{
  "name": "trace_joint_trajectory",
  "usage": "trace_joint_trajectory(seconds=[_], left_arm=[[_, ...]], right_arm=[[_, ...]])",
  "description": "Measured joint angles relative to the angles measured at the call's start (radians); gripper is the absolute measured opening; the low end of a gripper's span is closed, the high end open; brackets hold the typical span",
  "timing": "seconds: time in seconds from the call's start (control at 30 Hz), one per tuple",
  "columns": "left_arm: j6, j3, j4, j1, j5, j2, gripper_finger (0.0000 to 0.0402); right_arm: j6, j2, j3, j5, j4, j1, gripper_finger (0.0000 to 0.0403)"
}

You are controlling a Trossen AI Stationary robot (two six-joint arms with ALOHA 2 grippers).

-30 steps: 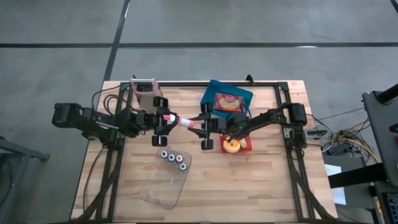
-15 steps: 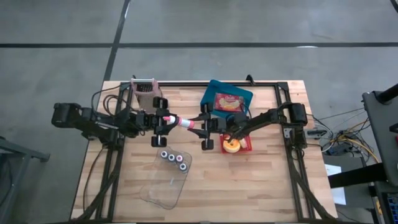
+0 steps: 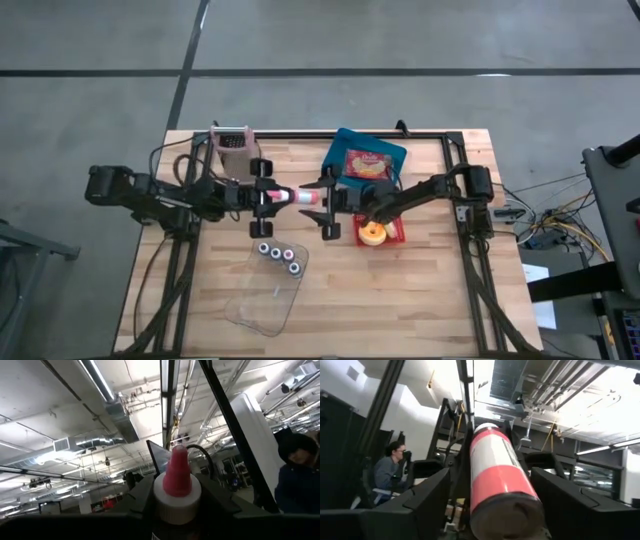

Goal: Pick & Place Food Item
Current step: Put the pink food coloring bottle into the transparent bin

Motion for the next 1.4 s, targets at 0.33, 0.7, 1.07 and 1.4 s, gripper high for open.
trace_joint_trajectory(seconds=[0.33,0.7,1.07,1.4], left_arm=[[0.023,0.0,-0.093,0.003,-0.008,-0.059,0.0109],[0.069,0.073,-0.859,0.0,-0.155,-0.414,0.0109],[-0.01,0.329,-1.705,-0.097,-0.328,-0.515,0.0109],[-0.186,0.345,-1.916,-0.27,-0.409,-0.505,0.0109]], right_arm=[[0.011,-0.004,-0.013,-0.004,-0.094,0.0,0.0257],[-0.001,-0.09,-0.068,-0.007,-0.384,0.0,0.0251],[-0.068,-0.339,-0.081,0.053,-1.036,0.0,0.025],[-0.041,-0.462,-0.123,0.073,-1.244,0.002,0.025]])
